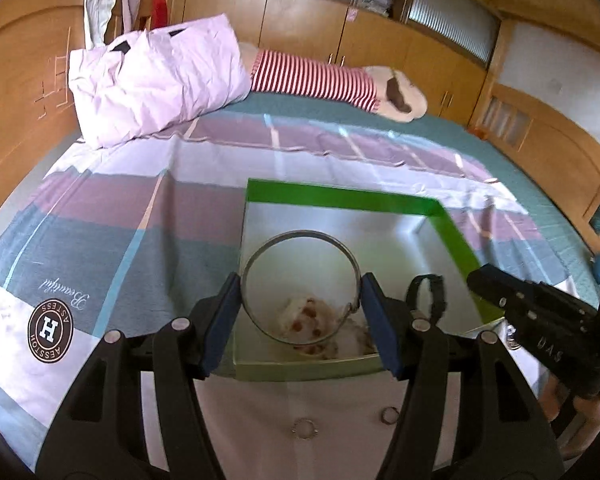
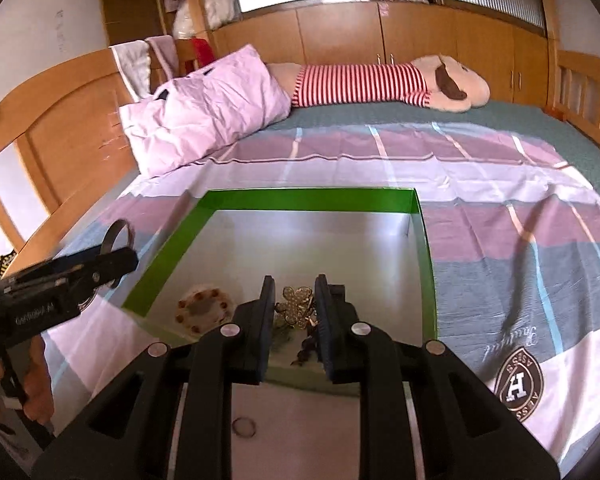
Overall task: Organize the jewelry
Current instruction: 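Carry the bangle and brooch up and over the green box, then open both tools to drop the bangle and brooch into the box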
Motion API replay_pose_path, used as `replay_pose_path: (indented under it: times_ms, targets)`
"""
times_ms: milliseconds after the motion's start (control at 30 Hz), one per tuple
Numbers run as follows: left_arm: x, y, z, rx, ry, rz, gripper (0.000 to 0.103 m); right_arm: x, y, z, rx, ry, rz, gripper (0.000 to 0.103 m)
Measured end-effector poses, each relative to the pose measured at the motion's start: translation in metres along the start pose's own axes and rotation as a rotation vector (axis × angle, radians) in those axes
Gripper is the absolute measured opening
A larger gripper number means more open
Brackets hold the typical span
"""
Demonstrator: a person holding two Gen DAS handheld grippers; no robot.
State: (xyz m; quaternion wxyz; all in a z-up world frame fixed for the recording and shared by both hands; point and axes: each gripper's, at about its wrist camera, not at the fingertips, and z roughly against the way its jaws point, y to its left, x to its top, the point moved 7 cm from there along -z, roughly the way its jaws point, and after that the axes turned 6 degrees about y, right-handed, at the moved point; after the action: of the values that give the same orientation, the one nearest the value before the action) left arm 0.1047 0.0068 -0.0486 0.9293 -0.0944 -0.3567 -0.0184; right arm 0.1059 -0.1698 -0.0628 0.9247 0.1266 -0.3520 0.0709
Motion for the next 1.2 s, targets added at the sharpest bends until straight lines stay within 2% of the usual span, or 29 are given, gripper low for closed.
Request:
replay_pose_path:
  times_ms: [267,633,1033,1100,1200]
  targets:
    - [0.002,-0.006,-0.021,0.056,0.036,-0.052,0.062,0.003,0.004,-0.023,-0.034,0.022,0.046,0.021]
    - [-0.009,0.001,-0.041,0.045,0.114,-0.022,0.062,-0.009,0.001,-0.038,-0.042,0.078,0.03,0.021]
    - [-0.018,-0.002,-0.054,0.054,0.168,-0.043,0.062,-0.017,0.001,-0.044,-0.05,0.117,0.032,0.021]
    - [-0.02,-0.004,-0.055,0.05,0.18,-0.046,0.062,-0.017,0.001,-0.043,-0.046,0.117,0.024,0.029]
    - [-0.021,-0.006,-0.055,0.045,0.188,-0.05,0.062,-0.016,0.001,-0.04,-0.04,0.11,0.021,0.036]
